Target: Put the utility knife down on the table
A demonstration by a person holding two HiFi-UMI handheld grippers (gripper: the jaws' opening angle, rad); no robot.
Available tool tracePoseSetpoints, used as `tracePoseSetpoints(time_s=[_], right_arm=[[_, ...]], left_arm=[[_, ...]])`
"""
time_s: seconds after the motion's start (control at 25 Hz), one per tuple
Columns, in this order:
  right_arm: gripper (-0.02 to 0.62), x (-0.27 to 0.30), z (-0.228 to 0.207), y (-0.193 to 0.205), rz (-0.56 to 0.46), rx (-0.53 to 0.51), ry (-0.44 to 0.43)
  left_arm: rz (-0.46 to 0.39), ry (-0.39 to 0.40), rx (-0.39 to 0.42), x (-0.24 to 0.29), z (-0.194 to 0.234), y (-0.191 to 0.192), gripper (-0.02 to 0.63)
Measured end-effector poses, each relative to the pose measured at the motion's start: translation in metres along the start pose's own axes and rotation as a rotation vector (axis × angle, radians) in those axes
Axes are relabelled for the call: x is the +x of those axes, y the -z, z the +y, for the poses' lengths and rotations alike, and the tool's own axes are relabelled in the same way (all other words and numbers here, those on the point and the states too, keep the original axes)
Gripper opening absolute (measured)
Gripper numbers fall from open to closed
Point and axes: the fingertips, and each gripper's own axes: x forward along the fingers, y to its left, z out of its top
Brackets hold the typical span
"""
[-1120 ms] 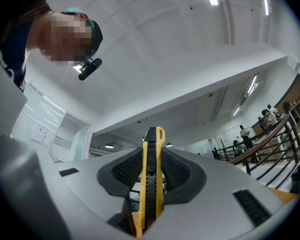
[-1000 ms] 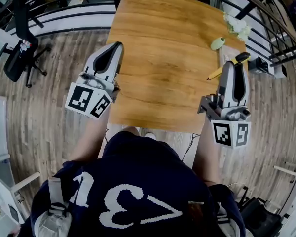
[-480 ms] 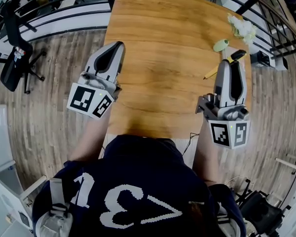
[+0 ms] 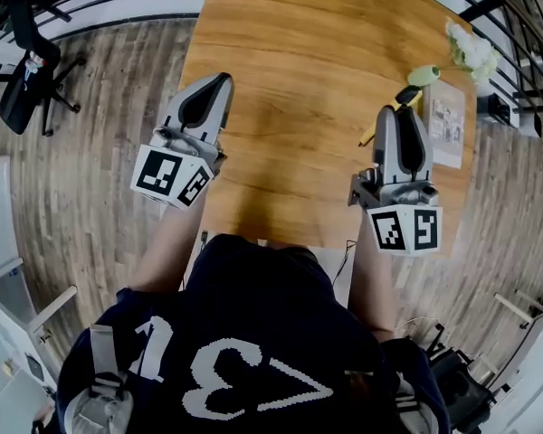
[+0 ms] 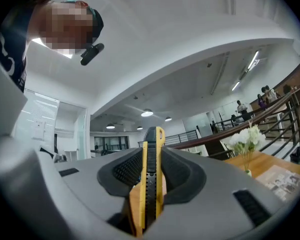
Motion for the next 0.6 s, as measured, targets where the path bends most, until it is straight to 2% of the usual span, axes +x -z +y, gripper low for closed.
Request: tracePoseSetpoints(time_s=[0.4,0.6], right_arm=[[0.124,-0.003,-0.033,0.194,0.451,0.048,0.043],[0.124,-0.023,-0.043,0.282,0.691,0.023,0.078]], left_arm=[[0.098,0.028,-0.05,0.01,-0.005,0.083,0.017],[0.149,0.029,-0.061,0.011,-0.006,0.108,0.017]])
